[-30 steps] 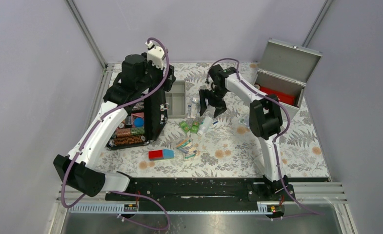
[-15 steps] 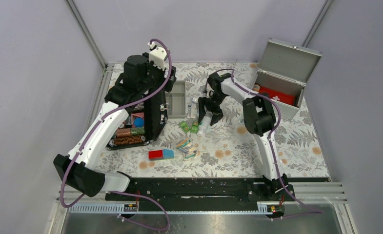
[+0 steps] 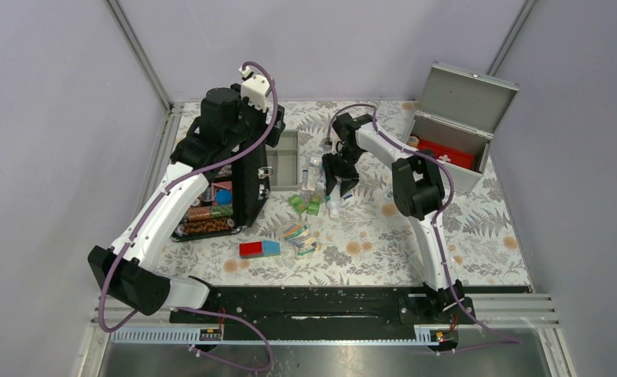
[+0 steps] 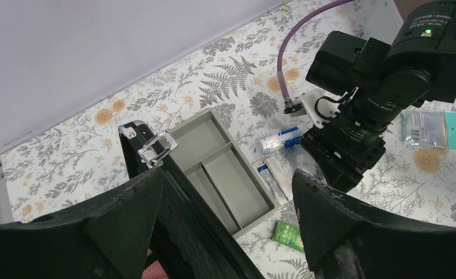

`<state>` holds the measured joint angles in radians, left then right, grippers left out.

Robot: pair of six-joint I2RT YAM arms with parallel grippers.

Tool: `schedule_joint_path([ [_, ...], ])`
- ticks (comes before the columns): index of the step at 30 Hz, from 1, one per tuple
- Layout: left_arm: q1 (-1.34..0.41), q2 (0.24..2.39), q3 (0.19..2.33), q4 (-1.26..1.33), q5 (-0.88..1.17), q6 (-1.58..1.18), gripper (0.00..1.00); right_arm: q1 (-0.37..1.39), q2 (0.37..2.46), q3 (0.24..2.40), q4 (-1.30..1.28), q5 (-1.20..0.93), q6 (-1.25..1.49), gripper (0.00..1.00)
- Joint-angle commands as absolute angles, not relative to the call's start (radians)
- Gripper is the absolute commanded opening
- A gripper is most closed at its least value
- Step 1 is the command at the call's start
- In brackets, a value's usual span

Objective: Organize the medicine kit
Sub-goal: Move the pill bottle to the center of the board, then pick up the pill bottle at the center of the board.

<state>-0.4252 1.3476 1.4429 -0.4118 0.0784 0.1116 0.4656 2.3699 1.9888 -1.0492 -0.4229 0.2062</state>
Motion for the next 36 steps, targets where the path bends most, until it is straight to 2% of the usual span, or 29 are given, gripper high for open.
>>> schedule_joint_path([
  [1, -0.430, 1.354, 1.482, -0.325, 0.099, 0.107, 0.81, 0.476, 2.273, 1.990, -1.087, -0.370, 0.113, 0.46],
  [13, -0.429, 1.325, 1.527, -0.325, 0.151, 0.062, 0.81, 0.378, 2.008, 1.729, -1.115, -0.301, 0.020, 0.42],
  [18, -0.429, 1.311, 1.505, -0.314, 0.164, 0.036, 0.81, 0.312, 2.009, 1.697, -1.126, -0.246, -0.036, 0.40],
  [23, -0.429, 1.282, 1.472, -0.316, 0.175, 0.032, 0.81, 0.302, 2.097, 1.741, -1.108, -0.195, -0.076, 0.41],
  [27, -0.429, 1.273, 1.461, -0.319, 0.173, 0.042, 0.81, 0.294, 2.197, 1.838, -1.114, -0.169, -0.114, 0.51],
  [32, -0.428, 1.263, 1.451, -0.321, 0.174, 0.053, 0.81, 0.271, 2.230, 1.855, -1.131, -0.170, -0.103, 0.72],
  [36, -0.423, 1.265, 1.442, -0.325, 0.180, 0.049, 0.82, 0.267, 2.198, 1.796, -1.127, -0.202, -0.080, 0.73],
])
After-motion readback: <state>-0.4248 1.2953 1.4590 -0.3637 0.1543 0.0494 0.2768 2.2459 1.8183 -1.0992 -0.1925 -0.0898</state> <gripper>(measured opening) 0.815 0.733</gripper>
